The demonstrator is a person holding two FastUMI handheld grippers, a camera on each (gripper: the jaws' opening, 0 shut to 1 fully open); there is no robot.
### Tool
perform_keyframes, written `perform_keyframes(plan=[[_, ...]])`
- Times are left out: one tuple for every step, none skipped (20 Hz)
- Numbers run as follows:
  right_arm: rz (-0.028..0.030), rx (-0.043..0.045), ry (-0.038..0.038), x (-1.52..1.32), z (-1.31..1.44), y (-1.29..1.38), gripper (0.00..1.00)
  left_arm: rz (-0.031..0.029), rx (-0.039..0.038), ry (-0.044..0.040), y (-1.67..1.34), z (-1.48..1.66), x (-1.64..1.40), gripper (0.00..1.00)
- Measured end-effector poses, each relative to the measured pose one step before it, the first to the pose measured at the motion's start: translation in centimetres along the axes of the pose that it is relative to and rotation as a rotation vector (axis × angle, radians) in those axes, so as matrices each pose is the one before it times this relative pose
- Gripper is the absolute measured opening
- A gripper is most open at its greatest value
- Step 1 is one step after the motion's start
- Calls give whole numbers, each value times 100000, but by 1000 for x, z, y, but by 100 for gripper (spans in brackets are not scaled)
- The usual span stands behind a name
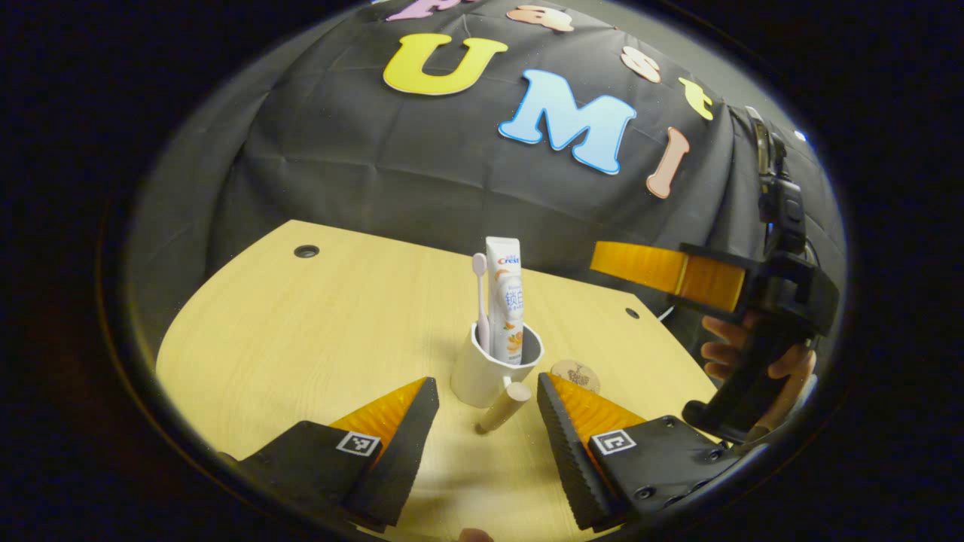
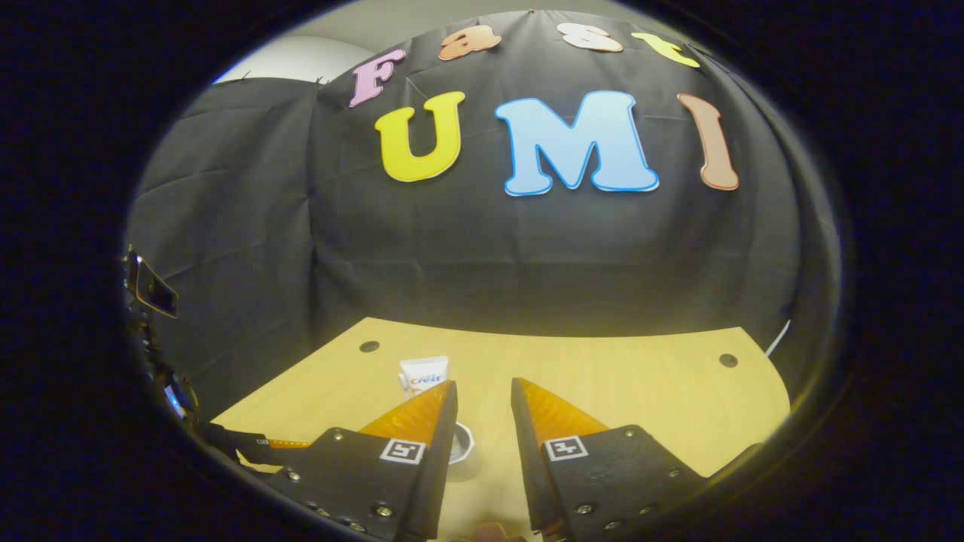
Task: Put the toothbrush and toothpaste on the desktop into the cup, then pick up the cup and place it on the coaster on the desktop.
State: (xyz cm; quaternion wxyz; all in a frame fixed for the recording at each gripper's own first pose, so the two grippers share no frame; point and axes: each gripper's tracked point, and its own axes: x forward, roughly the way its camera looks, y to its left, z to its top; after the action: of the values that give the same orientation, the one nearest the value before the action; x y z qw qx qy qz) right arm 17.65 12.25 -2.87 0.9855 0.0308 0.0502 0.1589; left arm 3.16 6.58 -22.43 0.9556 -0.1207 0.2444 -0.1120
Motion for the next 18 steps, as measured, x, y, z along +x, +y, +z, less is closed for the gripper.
perform_keyframes(plan=[[-1284, 433, -482, -691, 284, -644, 43, -319, 697, 491, -384, 37, 308, 87], [-1208, 831, 75, -564, 76, -555, 43, 14, 682, 946, -169, -230, 467, 87], [-2228, 1258, 760, -1098, -58, -1111, 41, 420, 433, 2414, -227, -423, 917, 90], [-2556, 558, 1875, -885, -481, -1216, 41, 589, -361, 3222, -90, -505, 1041, 87], [-1586, 275, 2060, -861, -504, -879, 43, 548, -20, 3217, -127, -497, 733, 87], [-1479, 179, 1499, -821, -494, -847, 43, 1003, 454, 4024, -43, -467, 1171, 91], [-1485, 452, 721, -636, -306, -709, 43, 692, 676, 4727, 116, -611, 964, 87], [-1026, 737, 812, -400, -415, -678, 43, 1359, 1071, 4121, 261, -445, 542, 87], [-1042, 1166, 1496, -425, -627, -616, 41, 1195, 1949, 4314, 270, -476, 652, 87], [-1011, 816, 1353, -303, -485, -546, 41, 1001, 1139, 2913, 263, -319, 383, 87], [-1223, 1435, 1814, -172, -720, -716, 41, 869, 827, 2920, 110, -206, 716, 87], [-89, 1360, 1799, 54, -648, -282, 43, 259, 144, 2192, -42, -143, 584, 90], [12, 1348, 2179, 67, -643, -263, 43, 818, -361, 2174, -43, -171, 498, 87], [65, 1180, 1641, 44, -522, -340, 43, 577, 109, 2440, -86, -163, 407, 89], [-295, 736, 703, 79, -282, -430, 43, 801, 310, 1664, 101, -186, 436, 86], [-969, 216, 1116, 254, -439, -621, 43, 801, 597, 1903, -17, -17, 398, 88], [-907, 133, 1062, 143, -344, -612, 43, 584, 617, 1399, -43, -35, 254, 88], [-688, 717, 860, 117, -250, -687, 41, 987, 1108, 1877, 58, -61, 533, 85]])
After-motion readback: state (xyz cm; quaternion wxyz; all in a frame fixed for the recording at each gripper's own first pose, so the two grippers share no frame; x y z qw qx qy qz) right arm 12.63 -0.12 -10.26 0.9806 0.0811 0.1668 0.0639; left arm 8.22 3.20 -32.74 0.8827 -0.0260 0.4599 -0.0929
